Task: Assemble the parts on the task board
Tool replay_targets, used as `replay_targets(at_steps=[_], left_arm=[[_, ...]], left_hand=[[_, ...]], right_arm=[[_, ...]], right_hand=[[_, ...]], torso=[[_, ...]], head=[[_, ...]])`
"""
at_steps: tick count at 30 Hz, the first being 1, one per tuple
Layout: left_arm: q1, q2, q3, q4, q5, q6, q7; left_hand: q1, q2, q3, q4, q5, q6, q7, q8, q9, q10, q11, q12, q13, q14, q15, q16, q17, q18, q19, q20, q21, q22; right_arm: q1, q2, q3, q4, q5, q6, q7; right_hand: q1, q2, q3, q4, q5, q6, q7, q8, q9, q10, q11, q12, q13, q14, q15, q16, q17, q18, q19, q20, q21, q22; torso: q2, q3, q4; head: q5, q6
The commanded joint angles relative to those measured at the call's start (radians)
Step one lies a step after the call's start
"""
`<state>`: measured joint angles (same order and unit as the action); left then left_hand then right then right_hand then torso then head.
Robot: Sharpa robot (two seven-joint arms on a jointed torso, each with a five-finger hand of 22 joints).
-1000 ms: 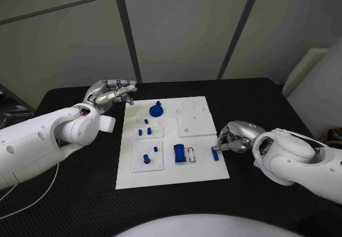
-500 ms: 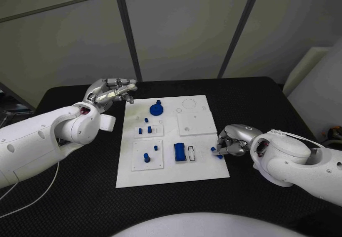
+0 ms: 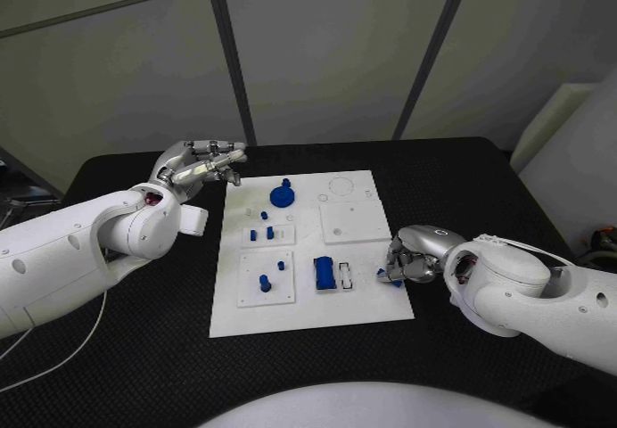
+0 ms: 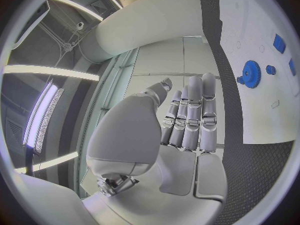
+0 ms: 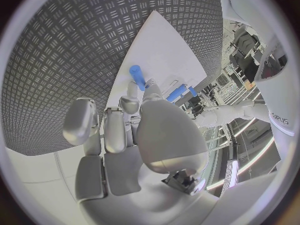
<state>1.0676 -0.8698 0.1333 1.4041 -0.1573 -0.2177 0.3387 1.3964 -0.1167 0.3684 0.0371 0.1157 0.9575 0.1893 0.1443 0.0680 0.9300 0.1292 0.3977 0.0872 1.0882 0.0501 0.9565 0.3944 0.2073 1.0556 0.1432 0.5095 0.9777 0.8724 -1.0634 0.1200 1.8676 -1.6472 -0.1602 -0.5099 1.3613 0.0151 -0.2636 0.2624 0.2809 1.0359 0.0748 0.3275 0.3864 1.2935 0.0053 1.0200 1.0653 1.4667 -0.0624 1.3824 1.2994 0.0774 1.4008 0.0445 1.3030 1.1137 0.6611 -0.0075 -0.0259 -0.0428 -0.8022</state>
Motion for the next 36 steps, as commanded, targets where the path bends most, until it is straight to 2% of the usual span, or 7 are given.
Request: replay_targets(at_steps=[1, 14, 19, 24, 28, 30, 36], left_arm=[[0.001, -0.001, 0.001, 0.0, 0.002, 0.013, 0.002], [0.001, -0.002, 0.001, -0.001, 0.002, 0.015, -0.003], [0.001, -0.002, 0.0, -0.001, 0.002, 0.014, -0.004], [0.001, -0.002, 0.0, -0.001, 0.002, 0.014, -0.004], [0.001, -0.003, 0.0, 0.0, 0.002, 0.013, -0.005], [0.001, -0.003, 0.0, 0.0, 0.002, 0.011, -0.005], [0.001, -0.004, 0.0, 0.001, 0.002, 0.01, -0.006]], left_hand=[[-0.004, 0.003, -0.005, 0.001, 0.004, -0.003, 0.005, -0.003, -0.001, -0.006, 0.002, 0.005, -0.001, -0.004, 0.001, -0.004, -0.002, -0.025, 0.003, 0.005, -0.006, -0.001], [-0.006, 0.004, -0.006, 0.002, 0.004, -0.003, 0.005, -0.002, 0.0, -0.007, 0.002, 0.006, -0.001, -0.004, 0.001, -0.004, -0.002, -0.025, 0.004, 0.005, -0.007, -0.002], [-0.006, 0.004, -0.006, 0.002, 0.004, -0.003, 0.005, -0.002, 0.0, -0.007, 0.002, 0.006, -0.001, -0.004, 0.001, -0.004, -0.002, -0.025, 0.004, 0.005, -0.007, -0.002], [-0.006, 0.004, -0.006, 0.002, 0.004, -0.003, 0.005, -0.002, 0.0, -0.007, 0.002, 0.006, -0.001, -0.004, 0.001, -0.004, -0.002, -0.025, 0.004, 0.005, -0.007, -0.002], [-0.006, 0.004, -0.006, 0.002, 0.004, -0.003, 0.005, -0.002, 0.0, -0.007, 0.002, 0.006, -0.001, -0.004, 0.001, -0.004, -0.002, -0.025, 0.004, 0.005, -0.007, -0.002], [-0.006, 0.004, -0.006, 0.002, 0.004, -0.003, 0.005, -0.002, 0.0, -0.007, 0.002, 0.006, -0.001, -0.004, 0.001, -0.004, -0.002, -0.025, 0.004, 0.005, -0.007, -0.002], [-0.005, 0.005, -0.007, 0.002, 0.004, -0.004, 0.005, -0.003, -0.001, -0.008, 0.002, 0.006, -0.001, -0.005, 0.001, -0.004, -0.002, -0.025, 0.004, 0.005, -0.008, -0.003]], right_arm=[[-0.012, 0.003, -0.009, -0.006, -0.034, 0.078, -0.018], [-0.019, 0.017, -0.01, 0.01, -0.208, 0.176, -0.042], [-0.019, 0.02, -0.01, 0.012, -0.225, 0.191, -0.048], [-0.02, 0.025, -0.01, 0.012, -0.224, 0.19, -0.054], [-0.02, 0.026, -0.01, 0.015, -0.192, 0.17, -0.06], [-0.02, 0.024, -0.01, 0.018, -0.149, 0.159, -0.061], [-0.019, 0.014, -0.01, 0.028, -0.052, 0.121, -0.054]], right_hand=[[0.019, -0.001, 0.001, -0.01, 0.003, 0.004, -0.003, -0.005, -0.001, 0.0, -0.01, -0.007, 0.001, 0.049, -0.009, -0.002, 0.001, 0.01, -0.003, -0.006, -0.008, -0.001], [0.088, -0.04, -0.01, -0.066, -0.01, -0.015, 0.007, -0.017, 0.006, -0.025, -0.002, -0.038, -0.017, 0.05, -0.003, -0.004, 0.008, 0.013, -0.015, -0.003, -0.029, -0.025], [0.124, -0.024, 0.009, -0.085, -0.005, -0.021, 0.009, -0.018, 0.01, -0.035, -0.001, -0.045, -0.02, 0.05, -0.002, -0.004, 0.01, 0.014, -0.016, -0.002, -0.033, -0.027], [0.156, -0.004, 0.035, -0.096, 0.041, -0.017, 0.006, -0.019, 0.011, -0.036, -0.005, -0.046, -0.019, 0.051, -0.005, -0.003, 0.015, 0.013, -0.013, -0.004, -0.031, -0.023], [0.185, 0.02, 0.068, -0.1, 0.062, -0.005, -0.002, -0.018, 0.011, -0.028, -0.011, -0.04, -0.012, 0.051, -0.01, -0.003, 0.017, 0.011, -0.006, -0.008, -0.022, -0.01], [0.199, 0.033, 0.096, -0.098, 0.102, 0.002, -0.006, -0.021, 0.009, -0.022, -0.016, -0.038, -0.01, 0.052, -0.014, -0.001, 0.021, 0.009, 0.001, -0.012, -0.015, 0.001], [0.226, 0.038, 0.156, -0.105, 0.13, 0.017, -0.012, -0.023, 0.009, -0.006, -0.021, -0.031, -0.002, 0.057, -0.019, 0.013, 0.041, 0.005, 0.012, -0.018, 0.001, 0.025]], torso=[[0.0, 0.0, -0.001], [-0.002, 0.0001, 0.0004], [-0.001, 0.0007, -0.0009], [-0.001, -0.0001, -0.0013], [0.0, 0.0001, -0.0004], [0.0, 0.0002, 0.0], [-0.001, -0.0011, 0.0008]], head=[[0.002, -0.002], [0.005, -0.008], [0.006, -0.007], [0.006, -0.005], [0.007, -0.004], [0.009, -0.004], [0.011, -0.004]])
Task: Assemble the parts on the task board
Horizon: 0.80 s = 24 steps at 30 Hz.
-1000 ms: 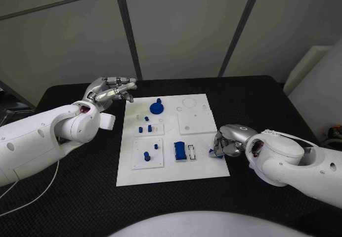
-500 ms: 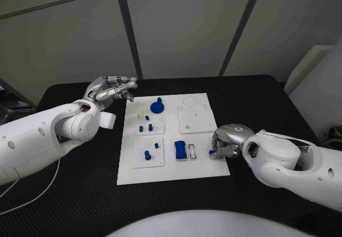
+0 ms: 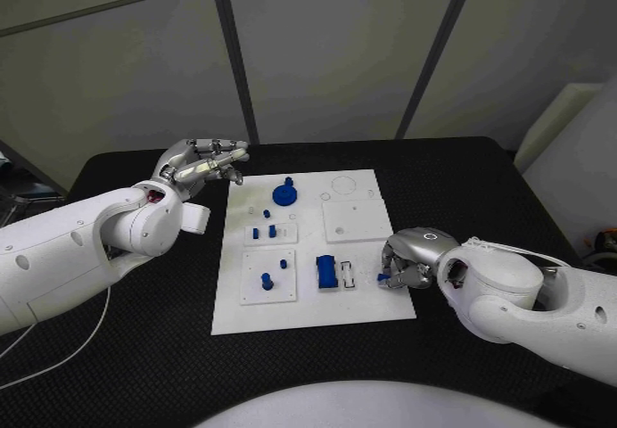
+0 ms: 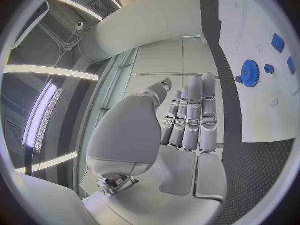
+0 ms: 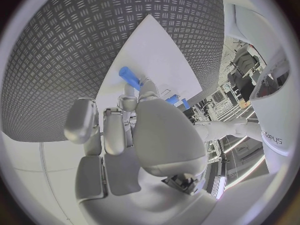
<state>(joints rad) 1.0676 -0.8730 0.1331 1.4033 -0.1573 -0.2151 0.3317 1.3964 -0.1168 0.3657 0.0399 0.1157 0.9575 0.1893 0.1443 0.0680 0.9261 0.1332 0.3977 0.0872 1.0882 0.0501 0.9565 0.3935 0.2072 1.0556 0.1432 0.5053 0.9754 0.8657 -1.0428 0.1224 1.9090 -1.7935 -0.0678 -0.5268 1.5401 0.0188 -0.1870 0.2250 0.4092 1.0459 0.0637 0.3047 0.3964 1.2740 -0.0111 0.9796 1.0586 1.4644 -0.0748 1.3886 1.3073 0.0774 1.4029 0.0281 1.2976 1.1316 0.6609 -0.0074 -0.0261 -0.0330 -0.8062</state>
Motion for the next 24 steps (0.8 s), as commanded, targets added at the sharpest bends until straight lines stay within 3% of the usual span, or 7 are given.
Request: replay_targets(at_steps=[1, 5, 16, 24], left_arm=[[0.001, -0.001, 0.001, 0.001, 0.002, 0.007, 0.001], [0.001, -0.001, 0.001, 0.002, 0.002, 0.006, 0.001], [0.001, -0.002, 0.001, 0.006, 0.002, 0.006, 0.001], [0.001, -0.005, 0.001, 0.009, 0.002, 0.006, 0.001]], left_hand=[[-0.005, 0.005, -0.004, -0.001, 0.004, -0.004, 0.005, -0.003, -0.001, -0.004, -0.002, 0.006, -0.001, -0.004, 0.001, -0.004, -0.001, -0.025, 0.004, 0.005, -0.004, -0.001], [-0.005, 0.005, -0.004, -0.001, 0.004, -0.004, 0.005, -0.003, -0.001, -0.004, -0.002, 0.006, -0.001, -0.004, 0.001, -0.004, -0.001, -0.025, 0.004, 0.005, -0.004, -0.001], [-0.002, 0.008, -0.004, -0.002, 0.005, -0.003, 0.005, -0.002, 0.0, -0.005, -0.002, 0.007, -0.001, -0.005, 0.001, -0.004, -0.002, -0.025, 0.005, 0.005, -0.005, -0.002], [-0.002, 0.008, -0.004, -0.002, 0.005, -0.003, 0.005, -0.002, 0.0, -0.005, -0.002, 0.007, -0.001, -0.005, 0.001, -0.004, -0.002, -0.025, 0.005, 0.005, -0.005, -0.002]], right_arm=[[-0.012, -0.009, -0.012, -0.011, 0.109, 0.019, -0.036], [-0.012, -0.015, -0.012, -0.001, 0.176, -0.04, -0.03], [-0.01, -0.012, -0.011, 0.022, 0.271, -0.239, -0.011], [-0.01, 0.014, -0.01, 0.027, 0.304, -0.301, -0.014]], right_hand=[[0.047, 0.033, 0.086, -0.067, 0.003, 0.009, -0.002, 0.0, 0.0, 0.017, -0.005, 0.012, 0.007, 0.06, -0.007, 0.009, 0.037, 0.004, 0.012, -0.002, 0.009, 0.012], [0.04, 0.022, 0.118, -0.064, 0.016, 0.012, -0.003, 0.0, 0.004, 0.032, -0.007, 0.024, 0.018, 0.064, -0.009, 0.02, 0.052, 0.001, 0.019, -0.004, 0.021, 0.029], [-0.016, -0.04, 0.213, -0.028, 0.039, 0.02, -0.008, -0.004, 0.013, 0.048, -0.009, 0.034, 0.032, 0.066, -0.012, 0.028, 0.066, -0.004, 0.029, -0.006, 0.042, 0.062], [-0.039, -0.062, 0.254, -0.012, 0.037, 0.023, -0.01, -0.007, 0.016, 0.064, -0.011, 0.058, 0.055, 0.071, -0.012, 0.046, 0.09, -0.01, 0.041, -0.007, 0.063, 0.095]], torso=[[0.0, -0.0011, 0.0008], [0.001, -0.0006, 0.0012], [0.001, -0.0017, 0.0021], [0.001, -0.0002, 0.0002]], head=[[0.002, 0.0], [0.004, 0.001], [0.009, 0.002], [0.013, 0.002]])
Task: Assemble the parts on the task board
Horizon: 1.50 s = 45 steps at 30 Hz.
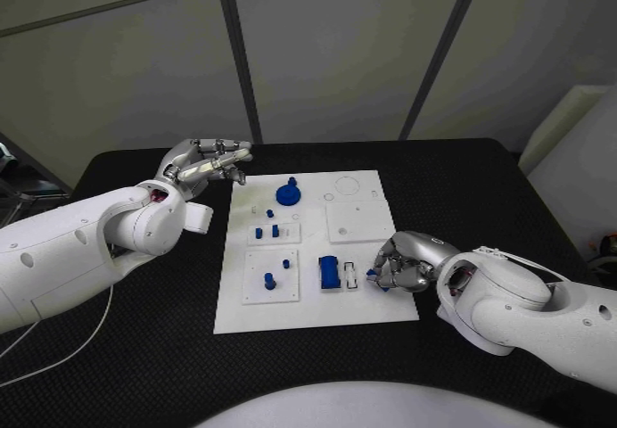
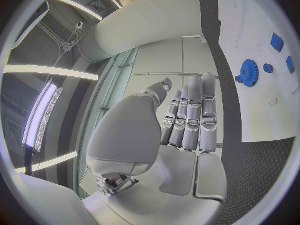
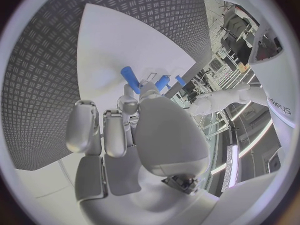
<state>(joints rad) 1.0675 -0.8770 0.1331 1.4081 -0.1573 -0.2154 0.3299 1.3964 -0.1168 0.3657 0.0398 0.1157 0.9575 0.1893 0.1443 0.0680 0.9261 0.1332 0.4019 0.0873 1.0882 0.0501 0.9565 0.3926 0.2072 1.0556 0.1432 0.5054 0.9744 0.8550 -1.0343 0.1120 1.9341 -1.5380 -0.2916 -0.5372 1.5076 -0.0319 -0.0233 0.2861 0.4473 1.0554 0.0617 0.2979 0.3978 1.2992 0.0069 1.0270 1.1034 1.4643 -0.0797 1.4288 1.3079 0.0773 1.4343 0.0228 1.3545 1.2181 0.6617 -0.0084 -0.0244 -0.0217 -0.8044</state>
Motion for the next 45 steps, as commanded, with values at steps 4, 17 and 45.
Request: replay_targets(at_steps=[4, 17, 45], left_arm=[[0.001, -0.002, 0.001, 0.005, 0.002, 0.008, 0.003], [0.001, 0.0, 0.001, 0.007, 0.002, 0.012, 0.002], [0.002, 0.001, 0.001, 0.007, 0.002, 0.018, -0.002]], left_hand=[[-0.002, 0.008, -0.004, -0.002, 0.005, -0.003, 0.005, -0.002, 0.0, -0.005, -0.002, 0.003, -0.001, -0.005, 0.001, -0.004, -0.001, -0.024, 0.005, 0.005, -0.005, -0.001], [-0.002, 0.008, -0.004, -0.002, 0.005, -0.003, 0.005, -0.002, 0.0, -0.005, -0.002, 0.003, -0.001, -0.005, 0.001, -0.004, -0.001, -0.024, 0.005, 0.005, -0.005, -0.001], [-0.002, 0.009, -0.005, -0.002, 0.004, -0.002, 0.004, 0.0, 0.0, -0.006, -0.002, 0.004, -0.001, -0.005, 0.001, -0.004, -0.002, -0.024, 0.006, 0.005, -0.006, -0.002]], right_arm=[[0.001, 0.02, 0.0, -0.003, 0.064, -0.103, -0.014], [0.001, 0.091, 0.0, -0.055, 0.126, -0.078, -0.044], [0.002, 0.135, 0.0, -0.093, 0.123, -0.071, -0.056]], right_hand=[[-0.01, -0.015, 0.1, -0.071, -0.001, 0.016, -0.009, 0.0, 0.016, 0.042, -0.03, 0.016, 0.015, 0.072, -0.008, 0.01, 0.093, -0.011, 0.011, -0.002, 0.01, 0.013], [-0.042, -0.041, 0.136, -0.055, -0.002, 0.018, -0.009, -0.001, 0.02, 0.046, -0.03, 0.021, 0.023, 0.073, -0.008, 0.015, 0.1, -0.011, 0.012, -0.003, 0.013, 0.018], [-0.238, -0.05, 0.084, 0.002, 0.102, 0.045, -0.016, 0.01, 0.039, 0.085, -0.035, 0.081, 0.081, 0.08, -0.011, 0.037, 0.13, -0.019, 0.026, -0.002, 0.041, 0.063]], torso=[[0.0, 0.0011, -0.0031], [0.001, 0.0004, -0.0009], [-0.001, 0.001, -0.0025]], head=[[0.001, 0.0], [0.003, 0.0], [0.008, 0.001]])
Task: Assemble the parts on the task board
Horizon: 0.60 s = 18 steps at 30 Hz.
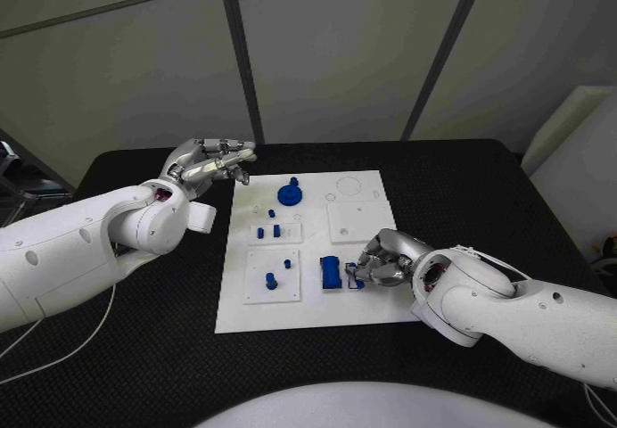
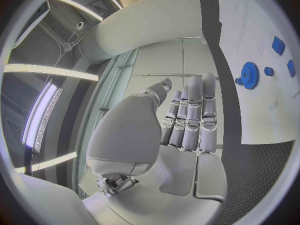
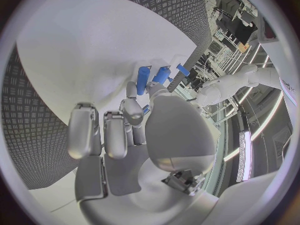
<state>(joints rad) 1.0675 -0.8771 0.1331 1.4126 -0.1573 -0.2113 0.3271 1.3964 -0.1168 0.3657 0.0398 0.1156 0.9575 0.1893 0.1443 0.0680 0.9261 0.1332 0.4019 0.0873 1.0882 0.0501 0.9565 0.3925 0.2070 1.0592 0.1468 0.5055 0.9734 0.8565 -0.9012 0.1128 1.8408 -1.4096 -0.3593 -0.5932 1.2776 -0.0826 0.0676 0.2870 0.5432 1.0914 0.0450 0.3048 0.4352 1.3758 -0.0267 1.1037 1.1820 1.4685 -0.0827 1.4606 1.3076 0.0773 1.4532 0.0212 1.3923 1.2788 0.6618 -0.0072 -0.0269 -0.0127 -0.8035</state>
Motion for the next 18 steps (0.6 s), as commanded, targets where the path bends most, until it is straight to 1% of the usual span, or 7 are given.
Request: replay_targets(at_steps=[1, 4, 8, 11, 14, 18], left_arm=[[0.002, 0.001, 0.001, 0.002, 0.002, 0.014, 0.0], [0.002, 0.001, 0.001, 0.002, 0.002, 0.015, 0.0], [0.002, 0.002, 0.001, 0.002, 0.002, 0.016, -0.001], [0.002, 0.002, 0.001, 0.002, 0.002, 0.015, -0.001], [0.002, 0.002, 0.001, 0.002, 0.002, 0.015, -0.001], [0.002, 0.003, 0.001, 0.001, 0.002, 0.016, -0.002]], left_hand=[[-0.002, 0.009, -0.005, -0.002, 0.004, -0.002, 0.004, 0.0, 0.0, -0.006, -0.002, 0.004, -0.001, -0.005, 0.001, -0.004, -0.001, -0.024, 0.002, 0.002, -0.007, -0.001], [-0.002, 0.009, -0.005, -0.002, 0.004, -0.002, 0.004, 0.0, 0.0, -0.006, -0.002, 0.004, -0.001, -0.005, 0.001, -0.004, -0.001, -0.024, 0.002, 0.002, -0.007, -0.001], [-0.002, 0.009, -0.005, -0.002, 0.004, -0.002, 0.004, 0.0, 0.0, -0.006, -0.002, 0.004, -0.001, -0.005, 0.001, -0.004, -0.001, -0.024, 0.002, 0.002, -0.007, -0.001], [-0.002, 0.009, -0.005, -0.002, 0.004, -0.002, 0.004, 0.0, 0.0, -0.006, -0.002, 0.004, -0.001, -0.005, 0.001, -0.004, -0.001, -0.024, 0.002, 0.002, -0.007, -0.001], [-0.002, 0.009, -0.005, -0.002, 0.004, -0.002, 0.004, 0.0, 0.0, -0.006, -0.002, 0.004, -0.001, -0.005, 0.001, -0.004, -0.001, -0.024, 0.002, 0.002, -0.007, -0.001], [-0.002, 0.009, -0.005, -0.002, 0.004, -0.002, 0.004, 0.0, 0.0, -0.006, -0.002, 0.004, -0.001, -0.005, 0.001, -0.004, -0.001, -0.024, 0.002, 0.002, -0.007, -0.001]], right_arm=[[0.0, 0.003, 0.0, 0.0, -0.006, -0.001, 0.0], [0.0, 0.004, 0.0, -0.002, -0.01, 0.002, -0.001], [0.0, 0.006, 0.0, -0.004, -0.016, 0.005, -0.001], [0.0, 0.007, 0.0, -0.006, -0.02, 0.007, -0.002], [0.0, 0.007, 0.0, -0.006, -0.022, 0.008, -0.002], [0.0, 0.007, 0.0, -0.007, -0.026, 0.009, -0.002]], right_hand=[[-0.011, 0.002, -0.009, 0.001, 0.005, 0.01, 0.0, 0.004, 0.002, 0.01, -0.001, 0.008, 0.005, 0.076, -0.008, 0.007, 0.132, -0.019, 0.008, -0.001, 0.005, 0.005], [-0.025, 0.005, -0.019, 0.002, -0.01, 0.012, -0.001, 0.005, 0.005, 0.012, -0.002, 0.011, 0.009, 0.076, -0.009, 0.008, 0.133, -0.02, 0.009, -0.002, 0.007, 0.008], [-0.055, 0.01, -0.042, 0.002, -0.053, 0.013, 0.0, 0.007, 0.008, 0.014, -0.001, 0.014, 0.014, 0.076, -0.008, 0.008, 0.135, -0.02, 0.009, -0.002, 0.008, 0.01], [-0.077, 0.015, -0.063, 0.002, -0.098, 0.013, 0.0, 0.008, 0.011, 0.014, -0.001, 0.014, 0.016, 0.076, -0.008, 0.008, 0.134, -0.02, 0.009, -0.001, 0.009, 0.01], [-0.107, 0.023, -0.09, 0.003, -0.167, 0.013, 0.001, 0.008, 0.013, 0.015, 0.0, 0.015, 0.019, 0.076, -0.007, 0.008, 0.135, -0.02, 0.008, 0.0, 0.009, 0.012], [-0.129, 0.032, -0.118, 0.003, -0.217, 0.012, 0.001, 0.009, 0.016, 0.015, 0.0, 0.016, 0.022, 0.076, -0.007, 0.008, 0.135, -0.02, 0.008, 0.0, 0.01, 0.013]], torso=[[-0.001, -0.0004, 0.0002], [0.0, -0.0002, 0.0003], [0.0, 0.0, 0.0006], [0.0, -0.0003, 0.0007], [0.0, -0.0004, 0.0002], [0.0, 0.0, -0.0001]], head=[[-0.001, 0.0], [-0.001, 0.001], [-0.002, 0.001], [-0.001, 0.0], [-0.001, 0.0], [0.0, 0.0]])
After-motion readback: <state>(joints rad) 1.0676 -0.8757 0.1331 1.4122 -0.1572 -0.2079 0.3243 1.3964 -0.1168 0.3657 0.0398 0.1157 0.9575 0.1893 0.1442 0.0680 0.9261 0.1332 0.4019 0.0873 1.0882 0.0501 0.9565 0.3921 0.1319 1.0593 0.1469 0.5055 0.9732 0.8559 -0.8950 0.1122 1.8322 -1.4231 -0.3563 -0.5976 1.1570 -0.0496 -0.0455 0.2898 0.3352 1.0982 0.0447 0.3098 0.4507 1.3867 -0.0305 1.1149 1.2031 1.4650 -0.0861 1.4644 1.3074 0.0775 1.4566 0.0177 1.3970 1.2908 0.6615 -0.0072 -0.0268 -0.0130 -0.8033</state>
